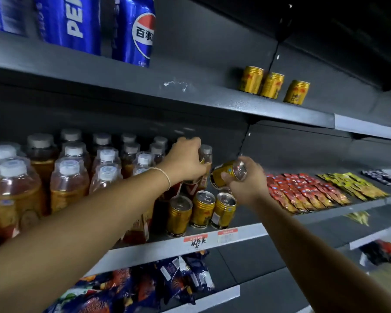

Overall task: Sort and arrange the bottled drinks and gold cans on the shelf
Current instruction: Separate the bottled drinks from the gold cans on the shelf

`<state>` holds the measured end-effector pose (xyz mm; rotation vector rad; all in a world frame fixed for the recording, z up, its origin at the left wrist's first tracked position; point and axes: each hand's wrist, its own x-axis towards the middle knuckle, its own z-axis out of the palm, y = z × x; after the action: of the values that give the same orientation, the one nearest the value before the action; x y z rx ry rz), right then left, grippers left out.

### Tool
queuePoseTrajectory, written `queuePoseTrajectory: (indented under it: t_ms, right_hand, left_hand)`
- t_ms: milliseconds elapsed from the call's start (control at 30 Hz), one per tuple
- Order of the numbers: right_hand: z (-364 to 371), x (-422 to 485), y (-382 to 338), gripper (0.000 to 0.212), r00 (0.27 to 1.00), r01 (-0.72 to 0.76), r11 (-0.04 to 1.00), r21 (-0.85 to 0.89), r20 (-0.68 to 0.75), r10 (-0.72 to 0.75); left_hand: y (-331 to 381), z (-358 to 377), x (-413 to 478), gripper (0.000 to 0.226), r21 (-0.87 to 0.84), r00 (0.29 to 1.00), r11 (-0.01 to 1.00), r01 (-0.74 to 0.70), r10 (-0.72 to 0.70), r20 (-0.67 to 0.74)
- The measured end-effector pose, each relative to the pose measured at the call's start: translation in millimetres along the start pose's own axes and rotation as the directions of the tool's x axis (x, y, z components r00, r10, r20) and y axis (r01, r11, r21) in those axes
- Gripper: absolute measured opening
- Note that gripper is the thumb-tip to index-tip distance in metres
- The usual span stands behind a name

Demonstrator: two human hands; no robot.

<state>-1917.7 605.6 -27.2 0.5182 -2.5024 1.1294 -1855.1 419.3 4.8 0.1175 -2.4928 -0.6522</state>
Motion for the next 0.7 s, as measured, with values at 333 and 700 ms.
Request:
queuePoseTrajectory:
  t_ms: [333,700]
  right_hand:
    - [32.7,63.7,32.7,0.058,0.944,0.196,0.979,-0.062,0.282,-0.171]
    - [73.7,89.3,44.7,0.052,0.832,0.269,0.950,-0.155,0.535,-0.148]
  left_hand:
    - [-16.4,37.5,11.1,0.045,0.152,0.985,0.973,0.173,-0.174,-0.006]
    - [-38.4,63.5,1.8,0.051,0.164,0.912,0.910,0.381,-0.399,0.094]
